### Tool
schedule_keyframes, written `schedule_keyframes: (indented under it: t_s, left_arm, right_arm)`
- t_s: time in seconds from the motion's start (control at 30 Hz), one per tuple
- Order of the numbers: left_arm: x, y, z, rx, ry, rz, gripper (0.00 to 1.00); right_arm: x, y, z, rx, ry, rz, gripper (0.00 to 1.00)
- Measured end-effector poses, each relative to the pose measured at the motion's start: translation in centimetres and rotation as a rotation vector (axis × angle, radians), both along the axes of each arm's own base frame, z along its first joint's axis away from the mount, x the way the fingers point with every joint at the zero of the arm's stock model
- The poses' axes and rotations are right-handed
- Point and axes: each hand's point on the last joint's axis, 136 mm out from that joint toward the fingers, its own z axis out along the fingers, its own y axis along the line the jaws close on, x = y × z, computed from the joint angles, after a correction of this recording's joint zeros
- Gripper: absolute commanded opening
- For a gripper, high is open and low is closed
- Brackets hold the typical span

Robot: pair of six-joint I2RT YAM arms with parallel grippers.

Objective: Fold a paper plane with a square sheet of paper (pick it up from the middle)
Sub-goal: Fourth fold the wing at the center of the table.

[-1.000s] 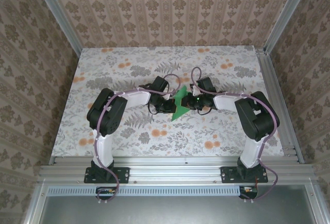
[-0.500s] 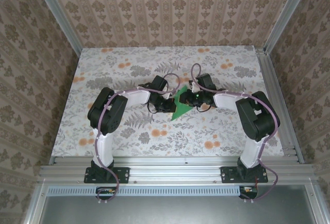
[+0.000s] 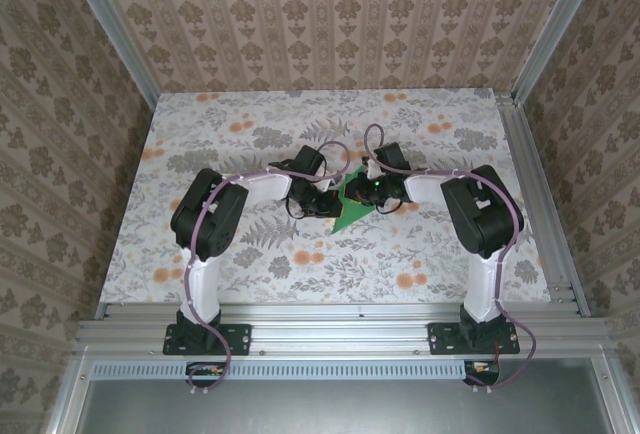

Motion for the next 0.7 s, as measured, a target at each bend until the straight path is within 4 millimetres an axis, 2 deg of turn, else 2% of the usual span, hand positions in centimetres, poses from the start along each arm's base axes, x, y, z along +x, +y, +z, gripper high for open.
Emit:
schedule_keyframes:
  t_s: [0.17,0.33,0.7]
  left_arm:
    - [0.0,0.0,0.0,-0.001,0.0,-0.001,0.15]
    - [-0.1,0.0,0.2,-0.003,-0.001,-0.007,0.22]
    - [-2.1,0.8,0.5,0.084,0.001,-0.043,0.3]
  right_arm:
    - [0.0,-0.4,-0.9,-0.037,0.014,-0.001,0.16]
    - [0.0,-0.5,-1.0,-0.048,0.015,-0.001,0.16]
    - [0.1,-0.6,-1.0,-0.049,0.021,-0.002,0.15]
